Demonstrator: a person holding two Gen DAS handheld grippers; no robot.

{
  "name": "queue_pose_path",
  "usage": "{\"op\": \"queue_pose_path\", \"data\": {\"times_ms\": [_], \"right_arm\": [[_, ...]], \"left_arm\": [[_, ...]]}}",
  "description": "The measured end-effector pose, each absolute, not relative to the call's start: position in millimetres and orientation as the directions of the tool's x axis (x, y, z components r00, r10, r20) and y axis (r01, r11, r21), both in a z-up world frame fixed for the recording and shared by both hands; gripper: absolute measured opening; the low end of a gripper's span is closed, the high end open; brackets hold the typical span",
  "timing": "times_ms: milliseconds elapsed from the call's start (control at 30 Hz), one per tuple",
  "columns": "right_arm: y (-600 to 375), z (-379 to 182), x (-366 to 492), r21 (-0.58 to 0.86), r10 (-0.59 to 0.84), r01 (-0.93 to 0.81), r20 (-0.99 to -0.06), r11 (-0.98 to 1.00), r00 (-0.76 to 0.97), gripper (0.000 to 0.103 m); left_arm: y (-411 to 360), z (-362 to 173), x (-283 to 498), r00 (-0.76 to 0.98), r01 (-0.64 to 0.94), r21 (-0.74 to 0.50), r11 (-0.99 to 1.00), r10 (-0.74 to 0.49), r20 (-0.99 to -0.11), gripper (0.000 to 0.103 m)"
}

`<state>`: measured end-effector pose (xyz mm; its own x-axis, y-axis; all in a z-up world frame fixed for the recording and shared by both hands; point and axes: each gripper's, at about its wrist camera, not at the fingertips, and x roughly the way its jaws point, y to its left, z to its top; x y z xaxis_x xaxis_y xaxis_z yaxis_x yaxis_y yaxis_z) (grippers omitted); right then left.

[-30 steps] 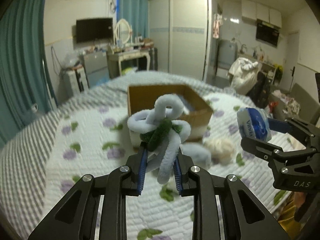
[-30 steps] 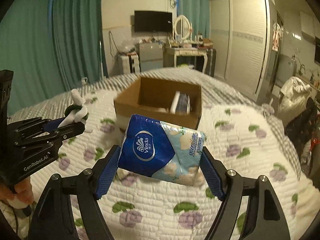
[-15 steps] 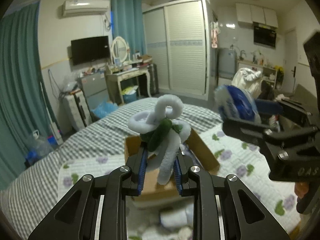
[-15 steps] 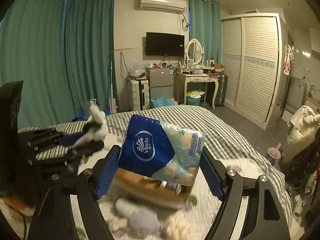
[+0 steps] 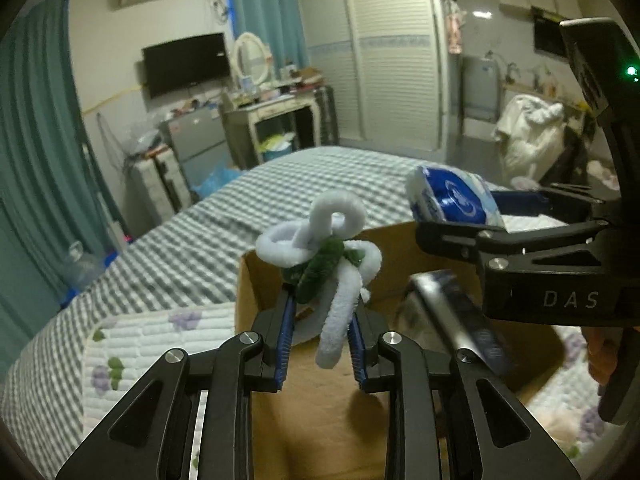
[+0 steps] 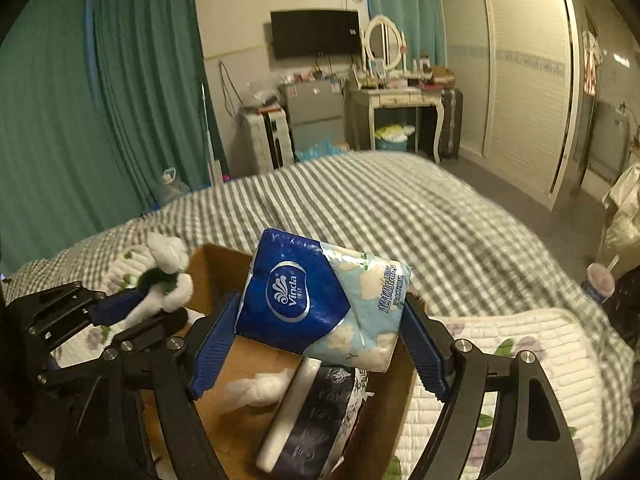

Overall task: Organize soft objects
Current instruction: 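Carry both held items over the box and release them inside, then grasp the white mesh sock with the right gripper while the left grasps the white glove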

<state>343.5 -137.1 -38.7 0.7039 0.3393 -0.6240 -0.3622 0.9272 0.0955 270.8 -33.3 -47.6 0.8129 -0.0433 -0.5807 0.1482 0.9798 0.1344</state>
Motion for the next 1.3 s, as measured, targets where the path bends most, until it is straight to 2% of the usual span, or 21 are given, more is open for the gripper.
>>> {"op": "queue_pose_path", "data": {"times_ms": [100,133,167,200,233,267,500,600,700,800,967,1133,1267,1300], "right_arm": [[-137,-49,352,0.068,0.313,-0.355,-0.641,0.933,0.701,0.079],[-137,-48,352,0.060,0.305,-0.351,-0.643,0.935,0.703,0.080],[-138,-47,352,0.060,0.304,-0.350,-0.644,0.935,0.702,0.083],[-138,-46,350,0.057,0.303,-0.350,-0.642,0.935,0.704,0.092],[-139,-40,345,0.045,0.292,-0.342,-0.631,0.939,0.719,0.097],[-141,-36,341,0.037,0.283,-0.332,-0.619,0.942,0.733,0.097],[-151,31,276,0.010,0.284,-0.331,-0.541,0.944,0.792,0.100],[-155,67,236,-0.005,0.291,-0.340,-0.506,0.941,0.812,0.103],[-159,93,196,-0.048,0.286,-0.355,-0.496,0.934,0.820,0.103],[-160,101,165,-0.087,0.287,-0.376,-0.498,0.923,0.818,0.103],[-160,78,132,-0.092,0.322,-0.436,-0.543,0.895,0.776,0.103],[-150,15,132,-0.047,0.354,-0.490,-0.631,0.871,0.690,0.103],[-140,-37,148,-0.013,0.373,-0.533,-0.699,0.846,0.610,0.102],[-138,-49,152,-0.003,0.383,-0.549,-0.714,0.836,0.587,0.098]], "left_arm": [[-30,-48,271,0.806,0.129,0.111,0.985,-0.039,-0.591,0.029],[-30,-47,269,0.807,0.117,0.108,0.987,-0.031,-0.589,0.033],[-29,-45,264,0.809,0.097,0.115,0.989,-0.011,-0.588,0.051],[-29,-42,263,0.812,0.089,0.126,0.988,0.001,-0.584,0.071],[-30,-38,259,0.821,0.078,0.142,0.987,0.017,-0.570,0.076],[-31,-29,247,0.839,0.069,0.167,0.984,0.033,-0.544,0.080],[-17,36,184,0.878,0.039,0.155,0.987,0.040,-0.476,0.081],[-15,68,148,0.905,0.019,0.152,0.988,0.047,-0.423,0.091],[-16,91,110,0.924,0.000,0.146,0.989,0.055,-0.378,0.092],[-22,96,87,0.917,-0.023,0.144,0.989,0.078,-0.390,0.092],[-26,69,73,0.887,-0.086,0.158,0.984,0.147,-0.438,0.092],[-19,13,70,0.837,-0.104,0.082,0.991,0.132,-0.531,0.092],[-16,-37,77,0.777,-0.160,0.092,0.983,0.183,-0.602,0.092],[-16,-46,77,0.766,-0.181,0.099,0.979,0.203,-0.609,0.092]]}}
